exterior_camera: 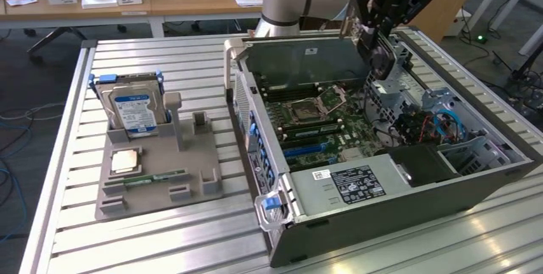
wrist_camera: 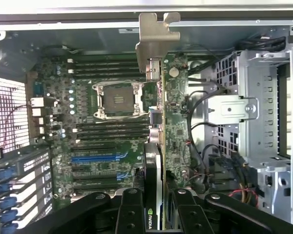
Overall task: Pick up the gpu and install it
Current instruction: 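Pick up the gpu and move the gpu toward the slot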
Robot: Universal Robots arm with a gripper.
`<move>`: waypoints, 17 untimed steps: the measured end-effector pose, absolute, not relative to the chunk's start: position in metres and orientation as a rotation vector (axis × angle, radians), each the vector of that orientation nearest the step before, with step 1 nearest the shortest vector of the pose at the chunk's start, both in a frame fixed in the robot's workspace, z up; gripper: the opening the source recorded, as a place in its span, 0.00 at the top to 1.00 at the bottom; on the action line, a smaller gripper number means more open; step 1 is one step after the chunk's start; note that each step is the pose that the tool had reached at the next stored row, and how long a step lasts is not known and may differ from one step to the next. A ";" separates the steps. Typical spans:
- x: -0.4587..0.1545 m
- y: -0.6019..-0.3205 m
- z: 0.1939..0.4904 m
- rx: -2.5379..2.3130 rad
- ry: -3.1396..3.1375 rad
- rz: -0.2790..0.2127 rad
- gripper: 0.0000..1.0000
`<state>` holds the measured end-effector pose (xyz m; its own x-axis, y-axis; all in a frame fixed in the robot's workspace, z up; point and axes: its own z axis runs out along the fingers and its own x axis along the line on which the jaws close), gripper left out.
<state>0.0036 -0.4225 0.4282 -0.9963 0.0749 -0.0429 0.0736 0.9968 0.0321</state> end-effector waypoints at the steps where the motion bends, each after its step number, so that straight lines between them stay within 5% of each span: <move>1: 0.006 -0.422 0.428 0.115 3.095 0.047 0.73; 17: 0.023 -0.422 0.428 0.116 3.105 0.047 0.73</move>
<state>0.0228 -0.4219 0.4282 -0.9966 0.0748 -0.0331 0.0738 0.9968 0.0312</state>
